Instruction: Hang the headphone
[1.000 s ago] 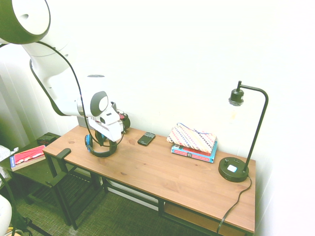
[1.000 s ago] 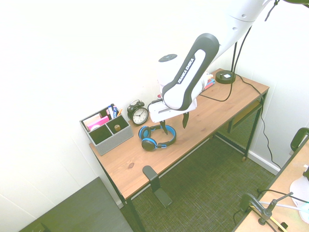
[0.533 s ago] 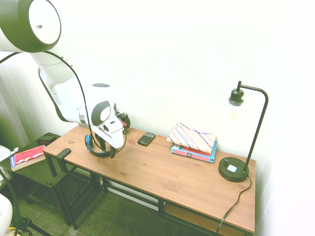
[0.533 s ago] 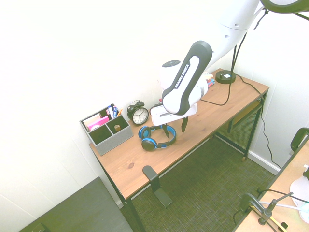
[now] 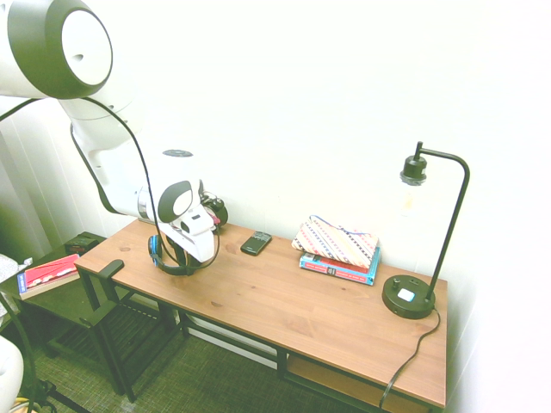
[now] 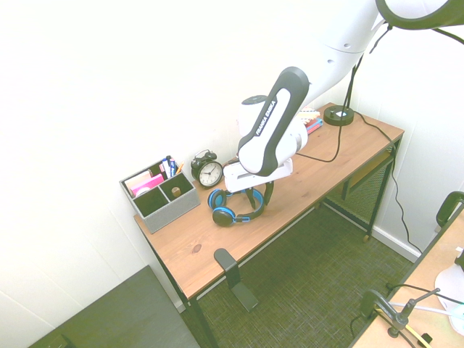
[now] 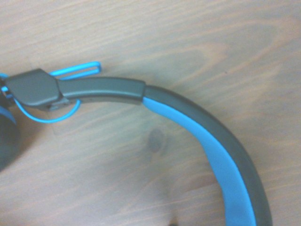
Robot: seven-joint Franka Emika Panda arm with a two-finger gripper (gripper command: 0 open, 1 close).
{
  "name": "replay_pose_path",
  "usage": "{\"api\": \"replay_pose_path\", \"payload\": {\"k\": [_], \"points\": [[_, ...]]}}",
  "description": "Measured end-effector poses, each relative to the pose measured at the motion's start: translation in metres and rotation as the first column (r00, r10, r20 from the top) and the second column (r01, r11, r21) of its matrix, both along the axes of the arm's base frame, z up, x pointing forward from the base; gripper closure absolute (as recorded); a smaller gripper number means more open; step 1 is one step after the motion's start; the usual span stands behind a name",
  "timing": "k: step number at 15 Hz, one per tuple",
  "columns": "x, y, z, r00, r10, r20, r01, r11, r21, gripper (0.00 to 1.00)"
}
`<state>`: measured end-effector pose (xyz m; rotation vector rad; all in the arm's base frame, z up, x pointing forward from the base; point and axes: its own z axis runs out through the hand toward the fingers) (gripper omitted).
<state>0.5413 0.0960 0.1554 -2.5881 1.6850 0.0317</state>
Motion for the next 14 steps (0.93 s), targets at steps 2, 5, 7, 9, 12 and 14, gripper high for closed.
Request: {"api": "replay_pose_path", "payload": {"k": [2, 5, 7, 9, 12, 14], "points": [[0.000, -0.001, 0.000, 1.000, -0.001, -0.001, 0.001, 1.000, 0.001, 1.00], [0.001, -0.002, 0.000, 1.000, 0.003, 0.001, -0.003, 1.000, 0.004, 1.00], [0.004, 0.001, 0.009, 1.000, 0.024, 0.018, -0.024, 1.000, 0.014, 1.00], [0.009, 0.011, 0.043, 0.996, 0.058, 0.070, -0.060, 0.998, 0.023, 1.00], [-0.002, 0.040, 0.116, 0.982, 0.155, 0.109, -0.156, 0.988, 0.007, 1.00], [-0.021, 0.072, 0.145, 0.954, 0.287, 0.082, -0.282, 0.957, -0.065, 1.00]]}}
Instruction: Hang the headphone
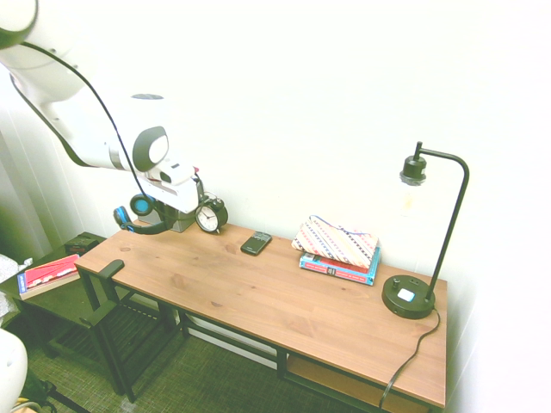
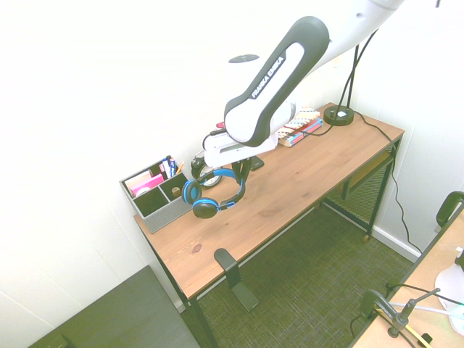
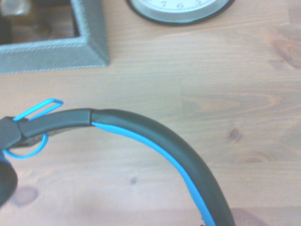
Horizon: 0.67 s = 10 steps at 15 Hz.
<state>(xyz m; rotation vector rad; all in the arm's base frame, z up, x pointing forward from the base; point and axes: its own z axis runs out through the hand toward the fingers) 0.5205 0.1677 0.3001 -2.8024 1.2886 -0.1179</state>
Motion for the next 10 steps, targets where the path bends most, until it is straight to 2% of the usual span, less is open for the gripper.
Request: {"api": "replay_pose_path", "payload": {"k": [3, 5, 7, 10], "points": [[-0.051, 0.067, -0.007, 0.984, 0.176, -0.035, -0.178, 0.983, -0.041, 1.00], [-0.088, 0.103, -0.024, 0.965, 0.251, -0.070, -0.255, 0.966, -0.041, 1.00], [-0.116, 0.122, -0.046, 0.959, 0.271, -0.080, -0.275, 0.961, -0.035, 1.00], [-0.145, 0.117, -0.101, 0.954, 0.282, -0.104, -0.287, 0.957, -0.038, 1.00]]}}
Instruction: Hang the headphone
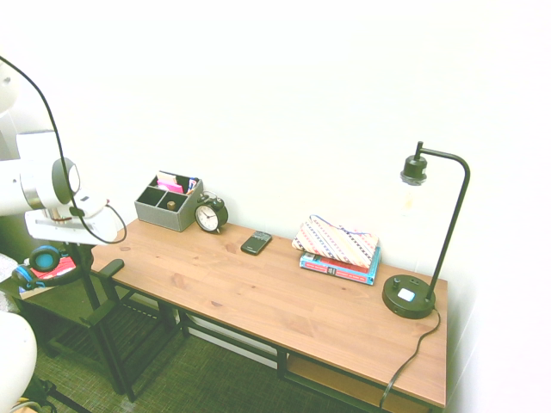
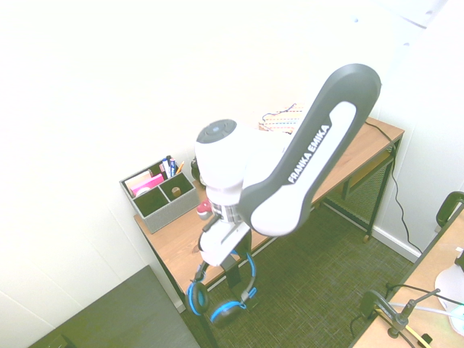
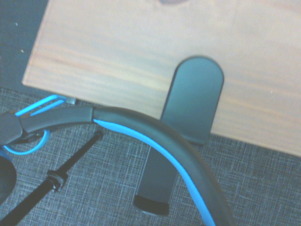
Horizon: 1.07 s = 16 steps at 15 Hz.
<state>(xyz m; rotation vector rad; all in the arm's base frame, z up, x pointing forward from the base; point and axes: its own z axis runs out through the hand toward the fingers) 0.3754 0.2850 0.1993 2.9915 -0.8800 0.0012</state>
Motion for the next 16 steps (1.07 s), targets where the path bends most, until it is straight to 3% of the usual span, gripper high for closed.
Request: {"api": "replay_pose_path", "payload": {"k": [5, 11, 15, 16], "points": [[-0.023, -0.014, -0.067, 0.998, -0.015, -0.054, 0.014, 1.000, -0.023, 1.00], [-0.013, -0.010, -0.129, 0.999, -0.024, -0.044, 0.021, 0.998, -0.055, 1.00], [0.003, -0.008, -0.140, 0.999, -0.046, -0.026, 0.044, 0.997, -0.058, 1.00], [0.004, -0.008, -0.140, 0.998, -0.050, -0.027, 0.048, 0.997, -0.059, 0.00]]}}
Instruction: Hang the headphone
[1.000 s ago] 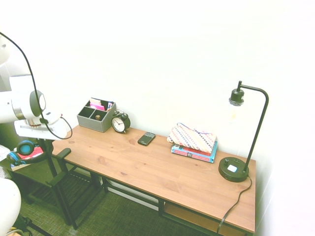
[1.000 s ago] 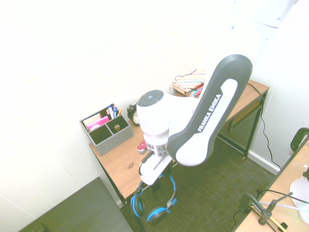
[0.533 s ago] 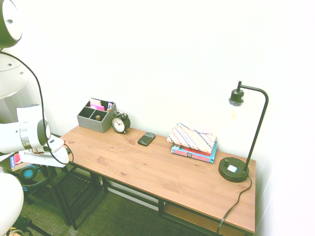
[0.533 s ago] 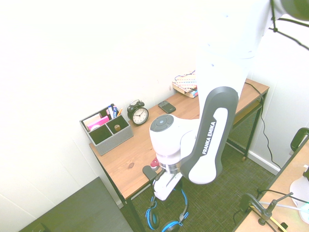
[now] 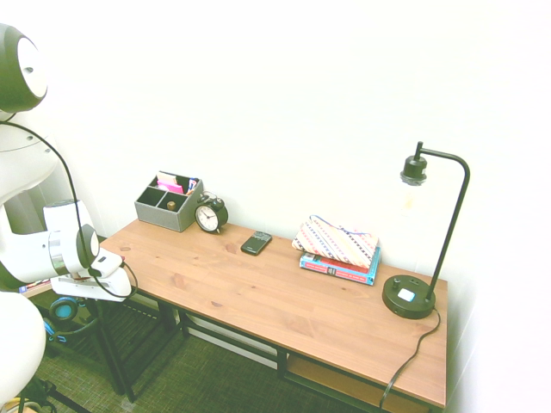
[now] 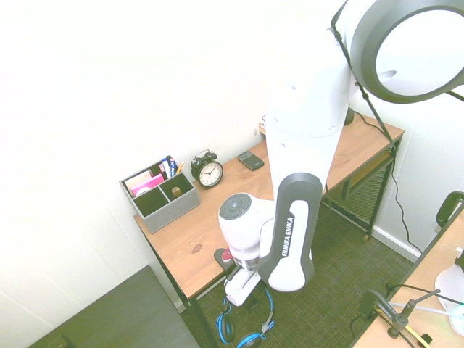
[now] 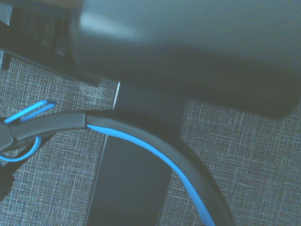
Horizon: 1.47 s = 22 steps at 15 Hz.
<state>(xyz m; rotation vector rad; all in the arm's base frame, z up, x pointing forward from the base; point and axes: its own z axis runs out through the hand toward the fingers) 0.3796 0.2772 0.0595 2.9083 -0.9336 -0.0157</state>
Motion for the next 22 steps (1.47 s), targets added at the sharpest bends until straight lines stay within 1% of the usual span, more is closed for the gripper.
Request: {"api": "replay_pose_path", "payload": {"k": [14, 16, 19, 22], "points": [[0.014, 0.002, 0.006, 1.000, 0.015, -0.010, -0.015, 1.000, -0.009, 0.00], [0.021, 0.018, 0.030, 1.000, 0.024, -0.005, -0.024, 0.999, 0.038, 0.00], [0.033, 0.044, 0.105, 0.997, 0.074, 0.007, -0.074, 0.994, 0.086, 0.00], [0.047, 0.038, 0.180, 0.996, 0.090, 0.013, -0.091, 0.992, 0.087, 0.00]]}}
